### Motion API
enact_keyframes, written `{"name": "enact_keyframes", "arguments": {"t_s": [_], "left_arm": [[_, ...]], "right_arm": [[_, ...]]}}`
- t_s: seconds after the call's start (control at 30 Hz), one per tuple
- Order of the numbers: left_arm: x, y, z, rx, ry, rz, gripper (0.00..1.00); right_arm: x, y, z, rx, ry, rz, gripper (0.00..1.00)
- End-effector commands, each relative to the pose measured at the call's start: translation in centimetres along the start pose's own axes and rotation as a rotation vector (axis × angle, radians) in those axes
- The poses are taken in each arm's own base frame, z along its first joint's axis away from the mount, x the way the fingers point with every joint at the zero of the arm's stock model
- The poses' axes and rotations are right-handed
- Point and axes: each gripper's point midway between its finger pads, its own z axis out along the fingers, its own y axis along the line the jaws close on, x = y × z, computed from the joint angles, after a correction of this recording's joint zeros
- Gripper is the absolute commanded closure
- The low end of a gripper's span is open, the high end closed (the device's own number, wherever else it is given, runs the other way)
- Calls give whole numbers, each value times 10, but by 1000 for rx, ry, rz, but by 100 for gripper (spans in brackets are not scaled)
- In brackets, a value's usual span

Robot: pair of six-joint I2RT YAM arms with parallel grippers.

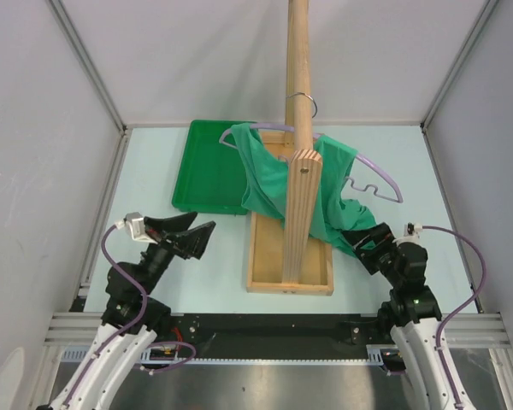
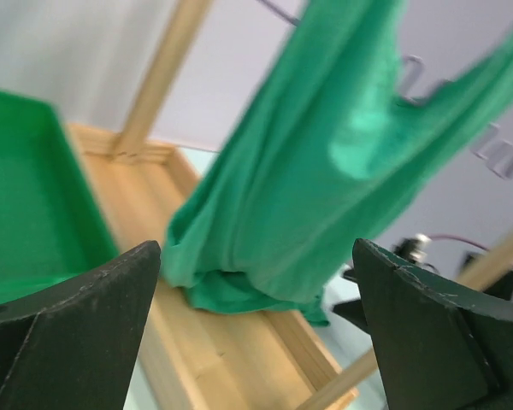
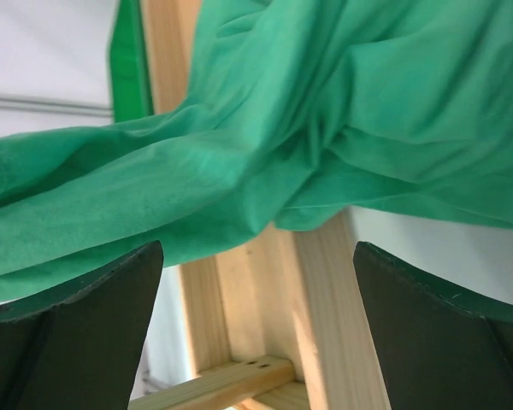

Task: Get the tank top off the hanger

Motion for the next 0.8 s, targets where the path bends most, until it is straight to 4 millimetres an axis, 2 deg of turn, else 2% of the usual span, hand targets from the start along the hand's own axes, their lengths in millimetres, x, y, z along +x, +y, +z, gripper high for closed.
{"name": "enact_keyframes", "arguments": {"t_s": [0.0, 0.03, 0.07, 0.2, 0.23, 0.33, 0.37, 0.43, 0.47, 0.53, 0.57, 0.63, 0.77], "left_arm": [[-14, 38, -7, -273, -6, -4, 1], [-12, 47, -11, -329, 3, -6, 1], [-16, 47, -10, -342, -1, -4, 0], [-13, 65, -14, -468, 14, -55, 0], [-6, 71, -17, -509, 37, -94, 1], [0, 58, -12, -443, 98, -72, 1], [3, 51, -10, -405, 128, -71, 1], [9, 49, -12, -403, 167, -88, 0], [10, 47, -12, -394, 175, -94, 1], [12, 45, -12, -380, 186, -85, 1], [13, 43, -12, -370, 194, -79, 1], [16, 35, -10, -312, 226, -47, 1], [20, 21, -8, -238, 292, -12, 1]], "right_arm": [[-19, 0, -20, 136, -44, -88, 0], [-17, -5, -25, 172, -28, -113, 0], [-20, -3, -28, 184, -33, -129, 0], [-34, 20, -50, 189, -56, -216, 1], [-39, 30, -60, 182, -72, -231, 0], [-46, 41, -76, 166, -103, -281, 0], [-51, 52, -85, 134, -137, -295, 0], [-52, 58, -97, 123, -150, -316, 0], [-56, 68, -108, 90, -178, -330, 0], [-59, 68, -120, 104, -201, -359, 0], [-63, 77, -131, 83, -233, -377, 0], [-67, 83, -142, 71, -256, -440, 0], [-79, 118, -168, -13, -316, -561, 0]]}}
